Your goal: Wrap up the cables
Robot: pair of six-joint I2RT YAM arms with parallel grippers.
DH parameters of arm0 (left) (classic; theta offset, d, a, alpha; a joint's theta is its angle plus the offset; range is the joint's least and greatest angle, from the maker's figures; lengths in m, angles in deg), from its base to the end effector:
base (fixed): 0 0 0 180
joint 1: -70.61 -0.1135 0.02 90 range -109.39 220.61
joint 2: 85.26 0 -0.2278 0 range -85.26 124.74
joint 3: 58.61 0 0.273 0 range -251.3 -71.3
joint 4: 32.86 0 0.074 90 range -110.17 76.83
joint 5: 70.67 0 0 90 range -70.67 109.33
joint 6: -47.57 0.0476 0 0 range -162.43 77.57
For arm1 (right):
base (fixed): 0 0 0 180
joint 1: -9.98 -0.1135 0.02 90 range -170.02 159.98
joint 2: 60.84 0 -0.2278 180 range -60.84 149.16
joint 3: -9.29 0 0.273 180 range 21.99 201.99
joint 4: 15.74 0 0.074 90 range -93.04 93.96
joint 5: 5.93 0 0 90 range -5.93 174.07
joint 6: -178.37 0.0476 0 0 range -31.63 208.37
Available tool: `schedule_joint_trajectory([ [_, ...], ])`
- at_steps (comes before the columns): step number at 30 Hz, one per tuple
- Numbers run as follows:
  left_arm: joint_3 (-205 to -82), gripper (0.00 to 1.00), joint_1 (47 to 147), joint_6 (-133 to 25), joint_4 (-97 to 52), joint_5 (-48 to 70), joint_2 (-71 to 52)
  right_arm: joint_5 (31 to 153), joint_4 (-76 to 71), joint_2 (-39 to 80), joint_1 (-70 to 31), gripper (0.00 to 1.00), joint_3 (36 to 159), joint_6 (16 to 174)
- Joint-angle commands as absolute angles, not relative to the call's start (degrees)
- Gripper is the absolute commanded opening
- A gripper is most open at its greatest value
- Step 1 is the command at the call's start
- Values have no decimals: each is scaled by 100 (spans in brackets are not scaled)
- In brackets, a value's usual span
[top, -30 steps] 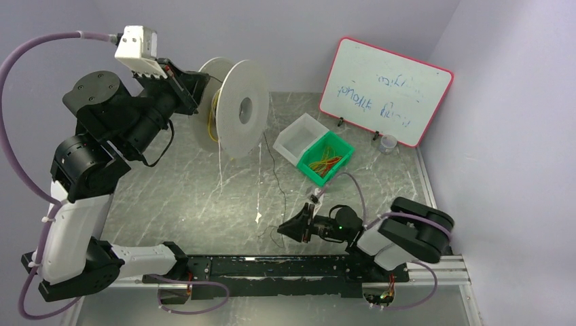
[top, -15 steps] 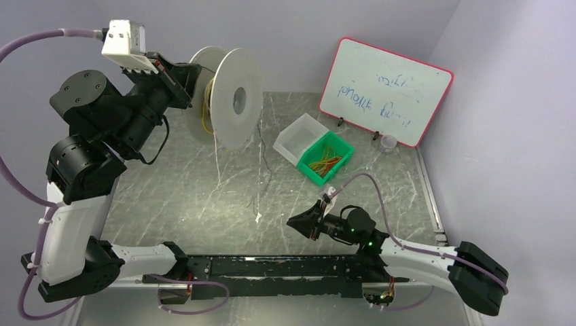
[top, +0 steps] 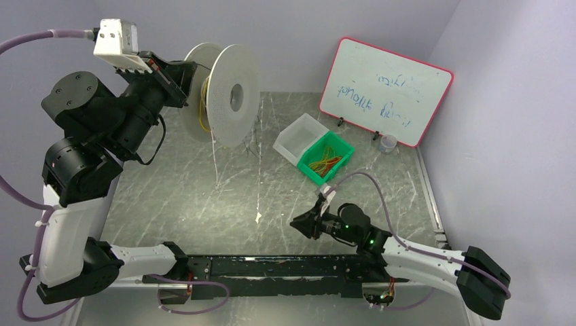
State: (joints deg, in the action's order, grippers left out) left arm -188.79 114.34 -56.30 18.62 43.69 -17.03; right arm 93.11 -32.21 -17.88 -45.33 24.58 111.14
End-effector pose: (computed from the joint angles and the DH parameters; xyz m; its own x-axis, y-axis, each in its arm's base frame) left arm 0.1431 -0.1098 0.5873 0.0468 -0.3470 -0.9367 0.3583 0.8812 -0.3085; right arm 0.1155 0.1800 0.1185 -0.4502 0.0212 -0.8927 -0.7868 0.4632 0.4078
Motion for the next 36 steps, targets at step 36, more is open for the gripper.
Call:
schedule_joint_trajectory([
  [36, -19249, 7, 11425, -5680, 1344, 4280, -1864, 8703, -3817, 1962, -3888, 62, 5811, 10902],
])
